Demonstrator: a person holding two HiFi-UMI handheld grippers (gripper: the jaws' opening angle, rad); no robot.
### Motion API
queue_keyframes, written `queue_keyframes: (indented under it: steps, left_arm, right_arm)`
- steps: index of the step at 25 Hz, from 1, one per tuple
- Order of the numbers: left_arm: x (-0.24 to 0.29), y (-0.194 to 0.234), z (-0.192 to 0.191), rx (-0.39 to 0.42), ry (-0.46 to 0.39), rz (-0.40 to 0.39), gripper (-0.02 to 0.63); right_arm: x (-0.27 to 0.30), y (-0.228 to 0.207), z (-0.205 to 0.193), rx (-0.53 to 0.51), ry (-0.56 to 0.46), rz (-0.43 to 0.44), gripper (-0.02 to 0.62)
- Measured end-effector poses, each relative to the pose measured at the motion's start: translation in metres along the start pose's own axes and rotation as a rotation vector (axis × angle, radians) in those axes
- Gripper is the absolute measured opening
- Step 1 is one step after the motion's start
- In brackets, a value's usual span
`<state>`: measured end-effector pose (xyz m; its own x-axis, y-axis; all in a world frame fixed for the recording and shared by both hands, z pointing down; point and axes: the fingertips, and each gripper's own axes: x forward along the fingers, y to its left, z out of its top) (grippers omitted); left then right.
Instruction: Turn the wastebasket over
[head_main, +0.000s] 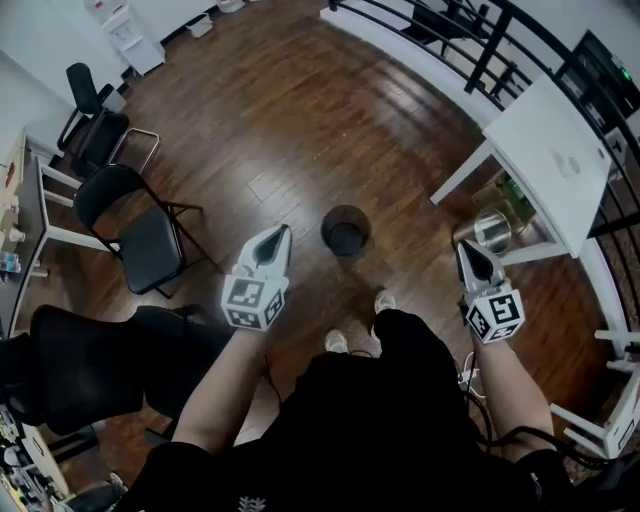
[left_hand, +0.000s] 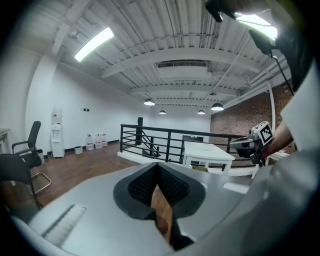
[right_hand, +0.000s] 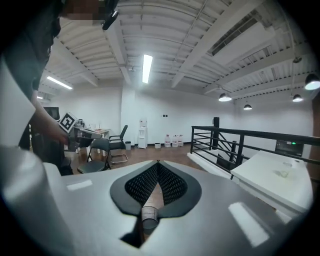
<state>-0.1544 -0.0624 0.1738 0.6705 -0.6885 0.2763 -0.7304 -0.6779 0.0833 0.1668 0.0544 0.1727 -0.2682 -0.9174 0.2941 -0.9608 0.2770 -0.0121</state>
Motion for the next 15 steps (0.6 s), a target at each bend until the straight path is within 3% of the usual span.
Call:
queue_keyframes:
  steps: [9, 15]
  left_arm:
    - [0.049, 0.042, 0.003, -0.03, 0.056, 0.164, 0.0]
    - [0.07, 0.078, 0.048, 0.069, 0.009, 0.264, 0.0]
  right_arm:
    - [0.107, -0.055, -0.018, 0.034, 0.026, 0.106, 0.002]
    - [0.163, -0.087, -0.042, 0.036, 0.124, 0.182, 0.002]
